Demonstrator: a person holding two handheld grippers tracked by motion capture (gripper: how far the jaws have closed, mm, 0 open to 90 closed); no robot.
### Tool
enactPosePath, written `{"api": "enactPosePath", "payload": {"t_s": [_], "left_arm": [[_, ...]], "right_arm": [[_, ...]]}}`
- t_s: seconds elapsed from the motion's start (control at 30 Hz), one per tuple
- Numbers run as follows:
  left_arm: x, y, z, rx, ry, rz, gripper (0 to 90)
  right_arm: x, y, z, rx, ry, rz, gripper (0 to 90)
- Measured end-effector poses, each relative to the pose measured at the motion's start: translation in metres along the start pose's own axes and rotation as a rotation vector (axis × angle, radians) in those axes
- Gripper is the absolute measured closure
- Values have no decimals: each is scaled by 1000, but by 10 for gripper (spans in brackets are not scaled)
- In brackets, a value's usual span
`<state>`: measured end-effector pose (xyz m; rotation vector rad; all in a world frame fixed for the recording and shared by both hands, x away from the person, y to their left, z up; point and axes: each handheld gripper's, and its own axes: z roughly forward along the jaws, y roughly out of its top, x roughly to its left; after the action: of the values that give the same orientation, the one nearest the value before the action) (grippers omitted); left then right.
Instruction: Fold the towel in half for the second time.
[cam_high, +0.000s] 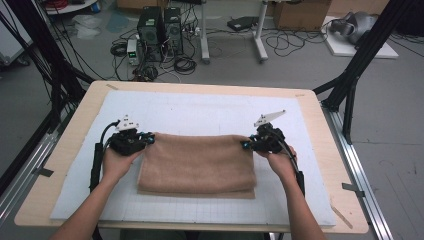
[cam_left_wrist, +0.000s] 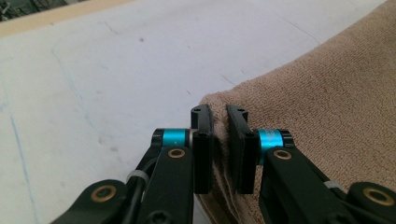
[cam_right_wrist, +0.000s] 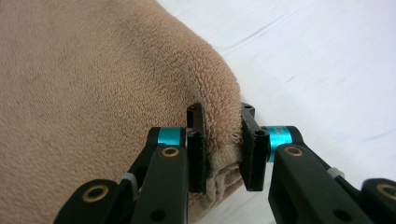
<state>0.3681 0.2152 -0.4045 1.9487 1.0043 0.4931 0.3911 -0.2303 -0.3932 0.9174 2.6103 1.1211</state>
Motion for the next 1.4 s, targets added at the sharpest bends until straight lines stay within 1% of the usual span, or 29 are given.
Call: {"api": "enactPosePath", "payload": {"t_s": [0.07, 0.1, 0.17, 0.23, 0.27, 0.3, 0.37, 0.4, 0.43, 0.47, 0.5, 0.53, 0.57, 0.63, 0.7, 0.73, 0.77, 0.8, 0.83, 0.9, 0.93, 0.97, 1.03, 1.13, 1.17, 1.2, 1.27, 1.33, 1.4], "left_arm": [[6, 8, 4, -7, 8, -17, 811], [9, 14, 7, 5, 21, -6, 811], [13, 21, 11, 7, 37, -12, 811], [19, 29, 15, 7, 55, -14, 812], [22, 33, 17, -6, 58, -32, 812], [25, 37, 19, -5, 58, -41, 812], [30, 44, 26, -2, 66, -30, 807], [33, 47, 31, 8, 69, -33, 777], [35, 49, 34, 31, 73, -35, 699], [37, 49, 34, 33, 82, -39, 632], [39, 47, 33, 37, 73, -51, 619], [39, 46, 33, 47, 62, -53, 606], [39, 44, 32, 65, 48, -45, 600], [36, 39, 28, 59, 40, -30, 596], [31, 31, 22, 54, 13, -27, 596], [29, 29, 21, 65, 0, -28, 596], [24, 25, 19, 58, -6, -12, 596], [18, 20, 15, 54, -4, 13, 600], [15, 17, 14, 55, -11, 18, 610], [7, 8, 10, 61, -22, 33, 614], [5, 4, 9, 66, -26, 43, 614], [3, 1, 8, 65, -32, 39, 614], [-2, -6, 4, 70, -43, 53, 620], [-10, -15, -5, 68, -72, 70, 616], [-13, -18, -6, 80, -74, 88, 607], [-16, -22, -7, 97, -73, 118, 600], [-19, -29, -7, 127, -68, 145, 594], [-19, -35, -7, 147, -58, 146, 597], [-18, -37, -7, 139, -56, 142, 605]], "right_arm": [[-7, 10, 1, -4, -13, 4, 761], [-10, 15, 2, -1, -24, 2, 761], [-15, 24, 3, 0, -36, 6, 761], [-18, 33, 4, -8, -60, -12, 761], [-21, 37, 5, -8, -68, -13, 761], [-24, 41, 6, -5, -77, -15, 758], [-32, 50, 7, -16, -116, -15, 727], [-35, 53, 8, -20, -128, -4, 695], [-38, 56, 9, -28, -142, 4, 654], [-41, 57, 11, -34, -149, 24, 590], [-41, 57, 13, -49, -142, 51, 567], [-42, 55, 14, -56, -119, 67, 562], [-42, 54, 16, -49, -104, 74, 544], [-37, 53, 20, -1, -81, 75, 524], [-30, 52, 22, 32, -62, 69, 527], [-26, 52, 22, 27, -54, 62, 549], [-21, 51, 20, 15, -51, 50, 579], [-15, 48, 18, -14, -58, 26, 613], [-10, 44, 17, -22, -47, 22, 623], [-5, 37, 16, -14, -26, 39, 636], [-2, 30, 16, -23, -22, 35, 647], [0, 26, 15, -19, -17, 38, 650], [6, 16, 16, -19, -1, 36, 682], [14, 1, 16, 4, 15, 39, 719], [16, -3, 16, 13, 19, 41, 726], [17, -7, 17, 21, 16, 38, 727], [20, -16, 19, 38, 17, 36, 727], [22, -23, 20, 32, 23, 46, 728], [25, -28, 20, 32, 26, 46, 729]]}}
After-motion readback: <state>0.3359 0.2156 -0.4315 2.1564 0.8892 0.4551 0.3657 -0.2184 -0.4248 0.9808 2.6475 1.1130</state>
